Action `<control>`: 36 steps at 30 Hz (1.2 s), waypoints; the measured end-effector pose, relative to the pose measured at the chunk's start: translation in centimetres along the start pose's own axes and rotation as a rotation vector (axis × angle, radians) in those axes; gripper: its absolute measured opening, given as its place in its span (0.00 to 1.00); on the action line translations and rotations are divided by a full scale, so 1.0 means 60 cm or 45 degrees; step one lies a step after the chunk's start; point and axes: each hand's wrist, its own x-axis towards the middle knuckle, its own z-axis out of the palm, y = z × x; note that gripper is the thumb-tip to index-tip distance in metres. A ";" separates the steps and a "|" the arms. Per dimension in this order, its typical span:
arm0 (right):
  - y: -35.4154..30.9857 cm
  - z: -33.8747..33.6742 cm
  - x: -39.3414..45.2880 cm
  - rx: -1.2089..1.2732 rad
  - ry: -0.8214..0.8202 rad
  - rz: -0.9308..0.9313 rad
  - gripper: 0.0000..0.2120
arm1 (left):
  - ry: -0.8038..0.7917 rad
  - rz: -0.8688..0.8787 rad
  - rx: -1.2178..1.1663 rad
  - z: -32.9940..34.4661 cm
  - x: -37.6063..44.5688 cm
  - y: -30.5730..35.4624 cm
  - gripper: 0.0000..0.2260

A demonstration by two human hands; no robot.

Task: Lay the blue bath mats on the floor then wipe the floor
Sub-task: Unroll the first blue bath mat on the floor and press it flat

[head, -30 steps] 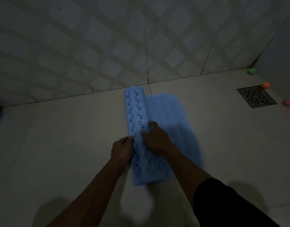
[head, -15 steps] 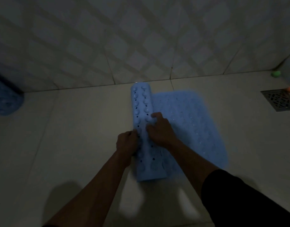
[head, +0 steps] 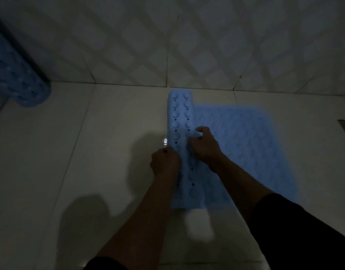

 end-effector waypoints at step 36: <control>-0.086 0.199 0.016 0.022 -0.516 -0.248 0.21 | 0.210 0.139 0.409 -0.191 -0.001 -0.057 0.23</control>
